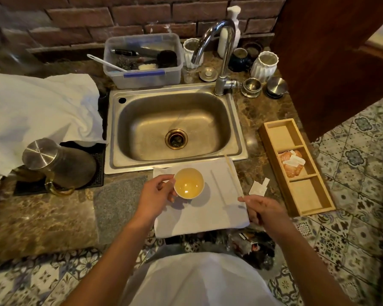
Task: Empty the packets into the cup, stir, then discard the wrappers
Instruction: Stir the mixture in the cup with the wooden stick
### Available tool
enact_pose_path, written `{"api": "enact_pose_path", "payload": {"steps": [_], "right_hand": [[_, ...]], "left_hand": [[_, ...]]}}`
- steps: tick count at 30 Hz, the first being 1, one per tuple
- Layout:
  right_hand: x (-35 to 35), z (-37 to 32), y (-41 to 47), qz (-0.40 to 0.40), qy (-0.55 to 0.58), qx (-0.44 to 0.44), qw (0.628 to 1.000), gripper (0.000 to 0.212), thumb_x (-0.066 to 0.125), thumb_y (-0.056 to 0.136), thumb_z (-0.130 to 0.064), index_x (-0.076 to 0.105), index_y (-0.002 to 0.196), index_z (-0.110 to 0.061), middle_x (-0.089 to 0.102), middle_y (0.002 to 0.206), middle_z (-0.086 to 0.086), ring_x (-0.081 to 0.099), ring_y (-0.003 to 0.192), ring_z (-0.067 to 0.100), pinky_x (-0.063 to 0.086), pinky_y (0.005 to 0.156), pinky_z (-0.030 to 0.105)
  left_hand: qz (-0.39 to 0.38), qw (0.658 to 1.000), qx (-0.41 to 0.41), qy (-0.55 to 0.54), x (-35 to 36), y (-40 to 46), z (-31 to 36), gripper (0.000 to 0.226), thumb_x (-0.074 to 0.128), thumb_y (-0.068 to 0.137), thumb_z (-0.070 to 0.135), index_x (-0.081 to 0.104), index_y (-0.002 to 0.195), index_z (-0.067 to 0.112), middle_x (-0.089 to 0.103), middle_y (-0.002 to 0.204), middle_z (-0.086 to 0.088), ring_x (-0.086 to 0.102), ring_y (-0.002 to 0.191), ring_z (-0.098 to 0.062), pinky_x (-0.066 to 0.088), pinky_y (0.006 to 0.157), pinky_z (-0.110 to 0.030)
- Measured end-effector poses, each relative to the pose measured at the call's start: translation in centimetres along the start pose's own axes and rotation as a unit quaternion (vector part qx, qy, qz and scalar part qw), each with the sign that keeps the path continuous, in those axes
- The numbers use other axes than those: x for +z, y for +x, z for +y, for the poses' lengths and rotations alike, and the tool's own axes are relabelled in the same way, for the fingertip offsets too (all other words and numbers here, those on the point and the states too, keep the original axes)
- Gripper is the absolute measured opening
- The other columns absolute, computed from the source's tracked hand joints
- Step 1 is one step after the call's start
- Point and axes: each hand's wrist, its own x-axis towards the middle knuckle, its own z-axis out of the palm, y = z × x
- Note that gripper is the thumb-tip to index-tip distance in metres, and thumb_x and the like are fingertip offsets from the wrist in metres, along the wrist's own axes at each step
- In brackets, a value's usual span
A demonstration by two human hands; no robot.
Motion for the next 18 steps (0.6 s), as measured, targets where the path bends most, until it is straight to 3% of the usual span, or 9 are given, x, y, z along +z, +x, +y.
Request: {"api": "enact_pose_path", "payload": {"steps": [2, 7, 12, 18], "right_hand": [[0.4, 1.2, 1.1, 0.025, 0.005, 0.013, 1.000, 0.020, 0.063, 0.099, -0.020, 0.081, 0.094, -0.013, 0.053, 0.059, 0.009, 0.044, 0.053, 0.019, 0.039, 0.057, 0.029], [3.2, 3.3, 3.2, 0.015, 0.049, 0.097, 0.994, 0.013, 0.073, 0.091, -0.015, 0.077, 0.089, -0.003, 0.051, 0.053, 0.003, 0.039, 0.041, 0.012, 0.032, 0.038, 0.020], [4.7, 4.1, 3.5, 0.032, 0.031, 0.143, 0.989, 0.015, 0.077, 0.087, -0.015, 0.071, 0.076, -0.007, 0.054, 0.051, 0.002, 0.040, 0.038, 0.010, 0.032, 0.036, 0.019], [4.2, 4.7, 3.8, 0.076, 0.022, 0.153, 0.985, 0.016, 0.078, 0.085, -0.015, 0.075, 0.081, 0.001, 0.071, 0.064, 0.010, 0.046, 0.041, 0.011, 0.034, 0.036, 0.021]], "left_hand": [[0.008, 1.000, -0.003, 0.011, 0.2, -0.2, 0.0, 0.017, 0.060, 0.100, 0.018, 0.073, 0.111, 0.014, 0.069, 0.069, -0.010, 0.059, 0.051, -0.010, 0.049, 0.050, -0.022], [0.031, 0.999, -0.022, 0.020, 0.2, -0.5, 0.1, 0.014, 0.063, 0.099, 0.022, 0.075, 0.106, 0.024, 0.070, 0.069, -0.006, 0.060, 0.053, -0.011, 0.049, 0.050, -0.028], [0.032, 0.999, -0.026, 0.011, 0.4, -0.9, 0.6, 0.016, 0.062, 0.100, 0.020, 0.074, 0.109, 0.017, 0.068, 0.066, -0.007, 0.059, 0.053, -0.013, 0.048, 0.052, -0.030], [0.043, 0.999, -0.024, 0.023, 0.7, -1.3, 1.1, 0.014, 0.061, 0.099, 0.018, 0.073, 0.106, 0.021, 0.068, 0.068, -0.008, 0.058, 0.050, -0.007, 0.048, 0.051, -0.023]]}}
